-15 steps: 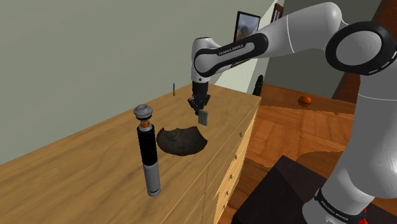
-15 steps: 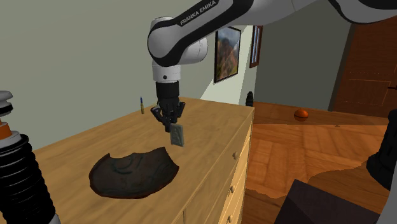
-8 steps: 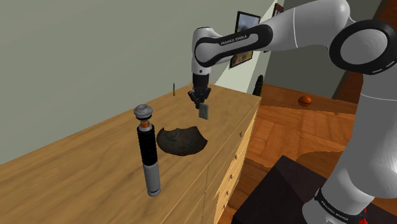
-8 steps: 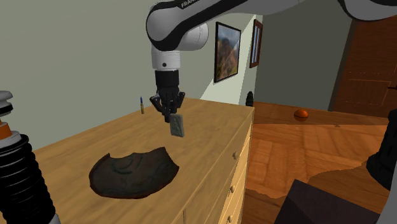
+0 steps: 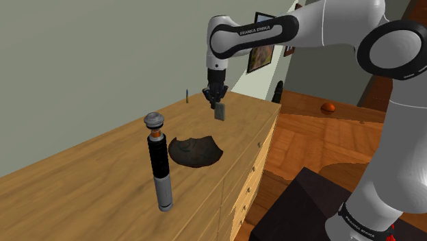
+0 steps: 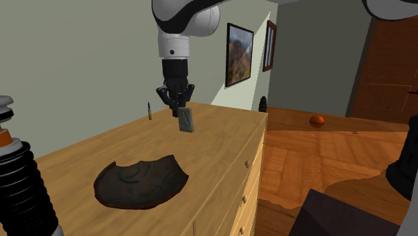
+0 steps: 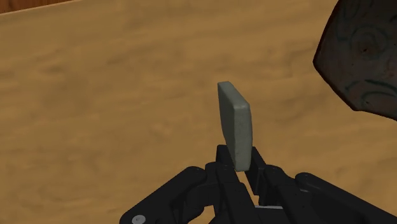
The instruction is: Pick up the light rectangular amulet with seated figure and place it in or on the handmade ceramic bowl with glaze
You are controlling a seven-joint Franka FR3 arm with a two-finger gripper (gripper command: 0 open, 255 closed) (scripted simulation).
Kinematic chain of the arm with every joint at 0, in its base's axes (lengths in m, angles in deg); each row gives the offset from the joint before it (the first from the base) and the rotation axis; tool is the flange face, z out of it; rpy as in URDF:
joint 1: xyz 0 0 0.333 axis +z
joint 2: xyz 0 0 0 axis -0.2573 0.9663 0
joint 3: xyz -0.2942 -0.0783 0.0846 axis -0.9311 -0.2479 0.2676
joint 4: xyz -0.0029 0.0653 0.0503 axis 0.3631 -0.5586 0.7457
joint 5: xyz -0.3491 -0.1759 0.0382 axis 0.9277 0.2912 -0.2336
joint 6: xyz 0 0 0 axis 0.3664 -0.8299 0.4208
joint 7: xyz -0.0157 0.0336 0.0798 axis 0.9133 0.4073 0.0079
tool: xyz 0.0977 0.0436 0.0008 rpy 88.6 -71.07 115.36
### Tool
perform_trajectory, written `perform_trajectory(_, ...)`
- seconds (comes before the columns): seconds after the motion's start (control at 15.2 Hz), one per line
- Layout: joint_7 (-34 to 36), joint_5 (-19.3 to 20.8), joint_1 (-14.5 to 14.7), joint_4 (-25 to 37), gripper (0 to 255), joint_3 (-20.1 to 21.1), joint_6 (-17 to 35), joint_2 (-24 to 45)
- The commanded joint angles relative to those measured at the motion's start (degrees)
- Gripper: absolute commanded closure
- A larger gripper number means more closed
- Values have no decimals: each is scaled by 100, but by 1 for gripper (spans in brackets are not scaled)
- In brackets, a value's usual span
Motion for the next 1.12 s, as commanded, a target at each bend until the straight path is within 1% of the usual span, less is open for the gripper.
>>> perform_trajectory(0.0, 4, 0, 3, 164, 255, 2, -161, 5)
perform_trajectory(0.66, 20, 6, 13, 972, 255, 6, -926, 49)
perform_trajectory(1.06, 752, 19, 458, 783, 255, 292, -955, -184)
